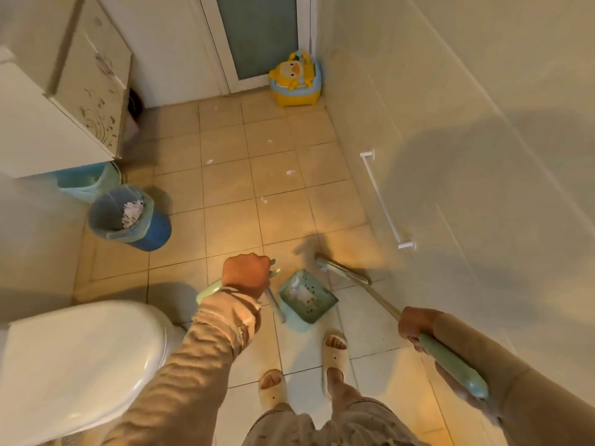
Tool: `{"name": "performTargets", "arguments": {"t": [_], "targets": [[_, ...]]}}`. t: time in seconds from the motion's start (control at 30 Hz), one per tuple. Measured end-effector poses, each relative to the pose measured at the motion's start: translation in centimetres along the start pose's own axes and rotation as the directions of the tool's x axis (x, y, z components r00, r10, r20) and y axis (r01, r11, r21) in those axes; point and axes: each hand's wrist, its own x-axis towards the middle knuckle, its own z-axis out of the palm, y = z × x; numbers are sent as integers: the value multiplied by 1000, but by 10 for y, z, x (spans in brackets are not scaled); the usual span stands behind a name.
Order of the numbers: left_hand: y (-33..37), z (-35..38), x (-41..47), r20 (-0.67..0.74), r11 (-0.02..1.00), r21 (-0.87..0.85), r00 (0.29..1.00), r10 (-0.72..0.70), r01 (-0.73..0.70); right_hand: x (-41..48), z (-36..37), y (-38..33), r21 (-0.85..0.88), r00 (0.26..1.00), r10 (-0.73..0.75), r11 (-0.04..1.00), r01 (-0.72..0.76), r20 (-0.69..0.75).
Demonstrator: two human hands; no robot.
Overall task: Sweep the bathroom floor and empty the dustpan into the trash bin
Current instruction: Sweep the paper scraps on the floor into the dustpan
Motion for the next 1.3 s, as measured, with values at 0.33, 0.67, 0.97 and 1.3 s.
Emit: {"name": "performTargets", "arguments": {"t": [0.33,0.67,0.97,1.3], "targets": [[17,16,-16,-13,999,23,999,-36,36,-25,-51,69,102,980,-29,995,9,198],[7,19,-18,-13,997,37,998,-65,66,4,-12,13,-138,992,-126,983,124,-1],[5,26,-26,-7,996,28,997,-79,79,0,-44,49,297,971,-6,953,-67,237],[-35,62,-79,16,914,-268,950,-312,305,-1,-69,30,254,982,-71,967,25,172]]}}
